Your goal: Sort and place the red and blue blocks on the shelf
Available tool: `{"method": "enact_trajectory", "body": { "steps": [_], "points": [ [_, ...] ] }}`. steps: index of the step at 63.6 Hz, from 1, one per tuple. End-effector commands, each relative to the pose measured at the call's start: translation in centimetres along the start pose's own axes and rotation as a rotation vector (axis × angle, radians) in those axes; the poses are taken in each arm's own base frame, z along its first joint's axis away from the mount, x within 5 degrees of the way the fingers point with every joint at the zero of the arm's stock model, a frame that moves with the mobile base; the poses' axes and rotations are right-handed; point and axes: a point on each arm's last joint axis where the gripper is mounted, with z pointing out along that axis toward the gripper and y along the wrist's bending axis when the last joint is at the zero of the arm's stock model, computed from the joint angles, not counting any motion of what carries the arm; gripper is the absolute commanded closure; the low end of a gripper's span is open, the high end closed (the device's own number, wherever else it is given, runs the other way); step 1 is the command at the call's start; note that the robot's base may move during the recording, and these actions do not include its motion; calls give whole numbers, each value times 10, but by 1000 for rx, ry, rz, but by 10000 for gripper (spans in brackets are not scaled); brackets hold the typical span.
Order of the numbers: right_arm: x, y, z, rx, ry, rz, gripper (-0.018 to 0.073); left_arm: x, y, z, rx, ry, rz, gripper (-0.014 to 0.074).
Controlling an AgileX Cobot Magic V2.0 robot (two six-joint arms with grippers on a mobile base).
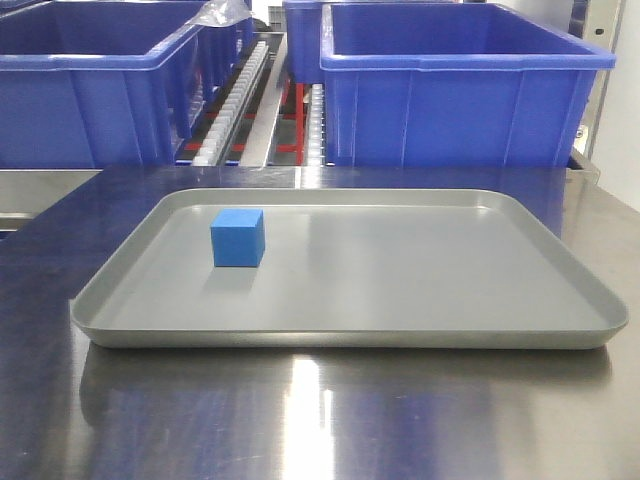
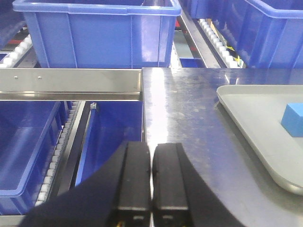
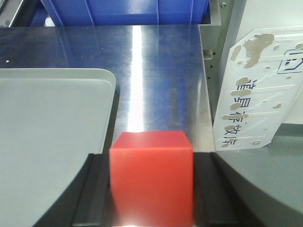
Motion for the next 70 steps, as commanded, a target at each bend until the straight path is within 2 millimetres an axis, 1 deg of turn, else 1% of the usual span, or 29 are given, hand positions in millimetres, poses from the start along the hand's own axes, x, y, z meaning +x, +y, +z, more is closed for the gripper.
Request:
{"method": "enact_trajectory", "body": {
  "steps": [1,7,12,19,26,28,32,42,48,53,70],
  "points": [
    [-16,1,-5,-6,-110,-16,502,2,-2,1,25,-61,3,472],
    [-16,1,-5,-6,-110,-16,502,-1,-1,2,16,-44,49,472],
    [-16,1,-5,-6,-110,-16,502,-11,-2,2,14,-41,41,472],
    [-16,1,-5,-6,-110,-16,502,-35,-4,3,14,-45,32,472],
    [-16,1,-5,-6,-110,-16,502,-64,-6,7,14,-53,31,472],
    [-16,1,-5,-6,-110,-16,502,-74,-7,10,13,-47,31,472],
    [-16,1,-5,-6,-110,-16,502,-89,-8,17,9,-26,32,472],
    [-16,1,-5,-6,-110,-16,502,-116,-13,39,9,112,23,472],
    [-16,1,-5,-6,-110,-16,502,-122,-15,51,13,159,27,472],
    [-16,1,-5,-6,-110,-16,502,-123,-16,60,12,191,18,472],
    [-16,1,-5,-6,-110,-16,502,-121,-16,61,9,203,23,472]
  ]
}}
